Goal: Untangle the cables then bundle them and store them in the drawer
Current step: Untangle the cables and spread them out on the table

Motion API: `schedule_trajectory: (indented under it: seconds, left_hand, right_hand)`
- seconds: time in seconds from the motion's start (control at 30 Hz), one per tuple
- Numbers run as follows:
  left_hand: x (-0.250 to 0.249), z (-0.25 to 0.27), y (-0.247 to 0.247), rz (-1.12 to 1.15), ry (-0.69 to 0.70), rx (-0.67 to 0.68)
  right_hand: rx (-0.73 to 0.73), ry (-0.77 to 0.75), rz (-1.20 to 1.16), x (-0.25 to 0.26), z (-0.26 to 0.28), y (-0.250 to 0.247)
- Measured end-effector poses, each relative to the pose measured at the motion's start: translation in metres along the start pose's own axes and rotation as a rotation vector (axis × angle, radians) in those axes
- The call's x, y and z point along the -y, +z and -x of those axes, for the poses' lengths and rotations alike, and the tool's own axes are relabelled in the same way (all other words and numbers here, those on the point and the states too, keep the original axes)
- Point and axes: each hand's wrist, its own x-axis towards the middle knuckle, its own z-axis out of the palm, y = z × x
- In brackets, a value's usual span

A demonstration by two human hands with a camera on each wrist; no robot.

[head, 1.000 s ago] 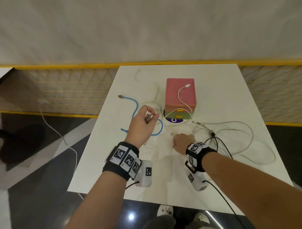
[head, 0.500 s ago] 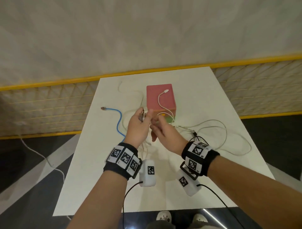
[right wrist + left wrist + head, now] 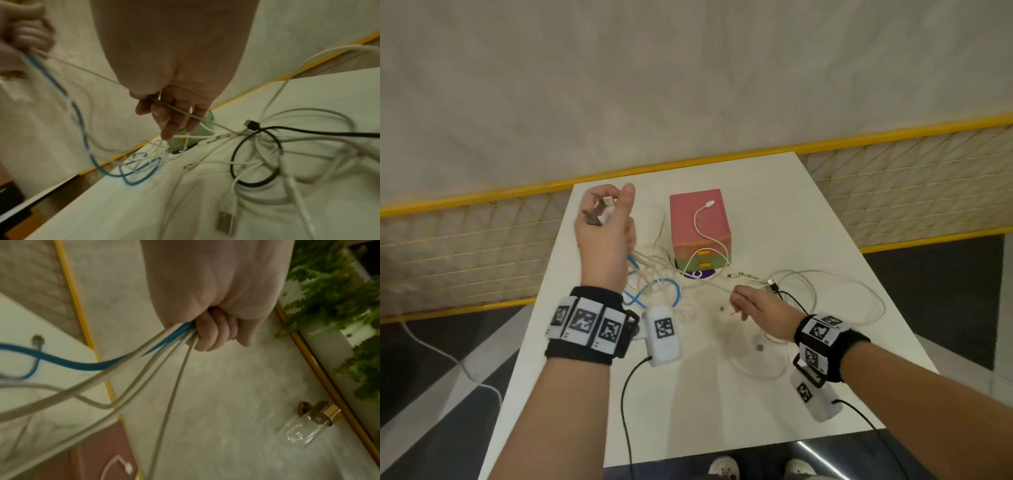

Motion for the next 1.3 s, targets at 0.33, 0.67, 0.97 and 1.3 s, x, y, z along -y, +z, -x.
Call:
schedule_trajectory:
  seconds: [0.33, 0.67, 0.97, 1.3]
  left_hand:
    - [0.054, 0.044, 0.021, -0.717, -0.104, 0.564]
    - [0.034, 0.044, 0.016, -0.691, -0.036, 0.645]
    - [0.004, 0.024, -0.010, -0.413, 0.116, 0.140]
    - [0.005, 0.009, -0.031, -0.494, 0.125, 0.012]
  right_hand:
    - [-0.206, -0.152, -0.049, 0.046, -0.013, -0.027]
    - [-0.181, -0.189, -0.108, 0.052, -0.005, -0.031]
    - [-0.176, -0.100, -0.043, 0.021, 0.002, -0.052]
    - [-0.332, 0.077, 0.008, -0.008, 0.012, -0.081]
